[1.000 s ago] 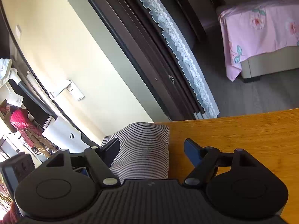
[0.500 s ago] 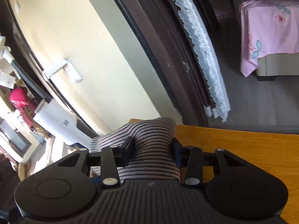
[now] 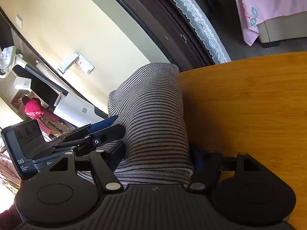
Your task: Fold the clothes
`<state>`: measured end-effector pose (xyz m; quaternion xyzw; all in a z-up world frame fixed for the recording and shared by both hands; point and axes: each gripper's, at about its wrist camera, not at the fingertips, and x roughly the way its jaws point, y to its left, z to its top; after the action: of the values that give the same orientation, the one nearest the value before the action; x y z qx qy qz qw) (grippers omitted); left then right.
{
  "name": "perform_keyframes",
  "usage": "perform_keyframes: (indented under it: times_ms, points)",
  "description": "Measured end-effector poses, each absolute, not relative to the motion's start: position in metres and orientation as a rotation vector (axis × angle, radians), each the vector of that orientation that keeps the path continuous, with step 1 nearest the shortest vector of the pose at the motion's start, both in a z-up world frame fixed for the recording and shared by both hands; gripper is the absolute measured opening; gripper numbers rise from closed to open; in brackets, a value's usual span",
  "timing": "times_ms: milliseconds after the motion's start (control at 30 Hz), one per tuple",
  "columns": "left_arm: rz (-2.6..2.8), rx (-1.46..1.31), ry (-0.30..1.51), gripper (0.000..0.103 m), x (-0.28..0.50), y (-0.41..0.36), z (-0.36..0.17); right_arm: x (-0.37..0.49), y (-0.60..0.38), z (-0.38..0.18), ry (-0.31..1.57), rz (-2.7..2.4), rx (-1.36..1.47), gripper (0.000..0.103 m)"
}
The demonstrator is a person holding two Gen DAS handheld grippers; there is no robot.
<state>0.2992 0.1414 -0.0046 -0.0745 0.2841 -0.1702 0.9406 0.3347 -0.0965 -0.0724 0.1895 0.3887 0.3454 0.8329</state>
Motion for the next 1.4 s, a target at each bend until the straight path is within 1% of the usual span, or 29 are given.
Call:
perform_keyframes:
  times_ms: [67,100,233,267,333,400,567,600,667,700,767,833,867,900,967,1000,1033,1200,1267,1300,1333,1400]
  points:
    - [-0.34,-0.157,0.582,0.067,0.299,0.144,-0.004,0.323,-0.088,-0.058,0.75,0.737,0.317,0.053]
    - [-0.337,-0.159,0.583,0.067,0.299,0.145,-0.003,0.318,-0.083,-0.05,0.711,0.74,0.276,0.051]
    - [-0.323,-0.195,0.592,0.068,0.299,0.153,-0.002,0.317,-0.07,-0.047,0.693,0.723,0.169,0.051]
    - [-0.318,-0.194,0.594,0.068,0.301,0.154,-0.002,0.319,-0.068,-0.052,0.708,0.707,0.16,0.052]
    - [-0.309,-0.164,0.588,0.066,0.3,0.151,-0.003,0.318,-0.069,-0.06,0.707,0.68,0.155,0.056]
    - [-0.303,-0.132,0.58,0.066,0.299,0.145,-0.003,0.311,-0.069,-0.062,0.678,0.649,0.126,0.062]
    - [-0.284,-0.098,0.565,0.068,0.296,0.139,-0.003,0.293,-0.061,-0.06,0.628,0.596,0.044,0.065]
    - [-0.265,-0.106,0.563,0.066,0.291,0.138,0.0,0.289,-0.061,-0.059,0.615,0.583,0.028,0.067]
    - [-0.237,-0.131,0.551,0.067,0.278,0.138,0.007,0.281,-0.061,-0.056,0.589,0.574,0.006,0.068]
    - [-0.245,-0.147,0.546,0.07,0.269,0.138,0.01,0.279,-0.062,-0.057,0.589,0.577,0.007,0.069]
    - [-0.253,-0.128,0.554,0.07,0.254,0.133,0.009,0.278,-0.062,-0.058,0.595,0.582,0.012,0.069]
    - [-0.231,-0.055,0.585,0.07,0.249,0.127,0.0,0.281,-0.062,-0.063,0.627,0.568,0.041,0.072]
    - [-0.224,-0.062,0.589,0.072,0.25,0.128,-0.002,0.284,-0.063,-0.066,0.635,0.548,0.053,0.078]
    - [-0.216,-0.07,0.593,0.073,0.252,0.129,-0.004,0.287,-0.063,-0.069,0.641,0.525,0.064,0.09]
    - [-0.201,-0.086,0.601,0.075,0.255,0.132,-0.007,0.297,-0.07,-0.074,0.681,0.504,0.117,0.099]
    - [-0.19,-0.09,0.599,0.079,0.255,0.131,-0.009,0.297,-0.074,-0.075,0.685,0.501,0.139,0.103]
    - [-0.179,-0.095,0.597,0.082,0.255,0.131,-0.01,0.296,-0.078,-0.076,0.684,0.499,0.159,0.103]
    - [-0.095,-0.222,0.561,0.084,0.236,0.133,-0.016,0.272,-0.092,-0.075,0.633,0.465,0.171,0.103]
    - [-0.029,-0.246,0.529,0.087,0.219,0.126,-0.016,0.26,-0.097,-0.076,0.643,0.448,0.146,0.103]
    - [0.007,-0.249,0.511,0.096,0.208,0.121,-0.016,0.255,-0.099,-0.076,0.659,0.434,0.122,0.103]
    - [0.047,-0.243,0.496,0.101,0.198,0.115,-0.016,0.249,-0.101,-0.076,0.675,0.419,0.096,0.103]
    - [0.106,-0.226,0.504,0.103,0.185,0.101,-0.017,0.238,-0.107,-0.077,0.699,0.388,0.053,0.103]
